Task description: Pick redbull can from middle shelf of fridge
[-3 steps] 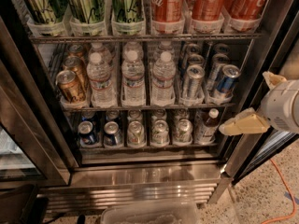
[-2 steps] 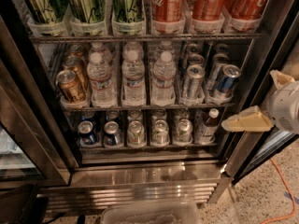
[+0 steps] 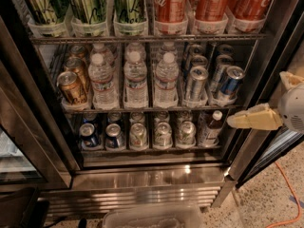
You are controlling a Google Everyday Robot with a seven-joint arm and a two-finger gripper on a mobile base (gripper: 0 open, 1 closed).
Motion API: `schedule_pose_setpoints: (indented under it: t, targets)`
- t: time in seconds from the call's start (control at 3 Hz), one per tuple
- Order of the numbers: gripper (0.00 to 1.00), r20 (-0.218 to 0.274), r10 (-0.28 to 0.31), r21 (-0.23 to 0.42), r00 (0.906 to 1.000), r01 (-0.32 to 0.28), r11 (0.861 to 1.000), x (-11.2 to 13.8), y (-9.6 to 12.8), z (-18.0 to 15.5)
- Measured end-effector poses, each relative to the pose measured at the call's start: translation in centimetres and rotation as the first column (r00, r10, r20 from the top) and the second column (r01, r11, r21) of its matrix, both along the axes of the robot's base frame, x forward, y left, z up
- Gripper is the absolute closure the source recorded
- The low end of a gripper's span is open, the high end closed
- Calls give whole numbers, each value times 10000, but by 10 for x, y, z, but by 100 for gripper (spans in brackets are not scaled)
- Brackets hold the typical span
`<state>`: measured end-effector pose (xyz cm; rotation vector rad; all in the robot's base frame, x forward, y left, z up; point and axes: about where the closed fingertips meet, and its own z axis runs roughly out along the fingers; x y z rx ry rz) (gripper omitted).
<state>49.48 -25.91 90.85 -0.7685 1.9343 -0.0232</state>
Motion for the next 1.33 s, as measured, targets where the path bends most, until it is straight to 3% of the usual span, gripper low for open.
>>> schedule_pose_setpoints:
  t: [0.67, 1.0, 1.33]
  targets:
    - [0, 285, -248, 217, 9993, 241, 9995, -1, 4, -17]
    - [0, 931, -762, 581, 9927, 710, 9958, 11, 2, -32]
    - [0, 1629, -1234, 1017, 9789, 1077, 9890, 22, -1, -41]
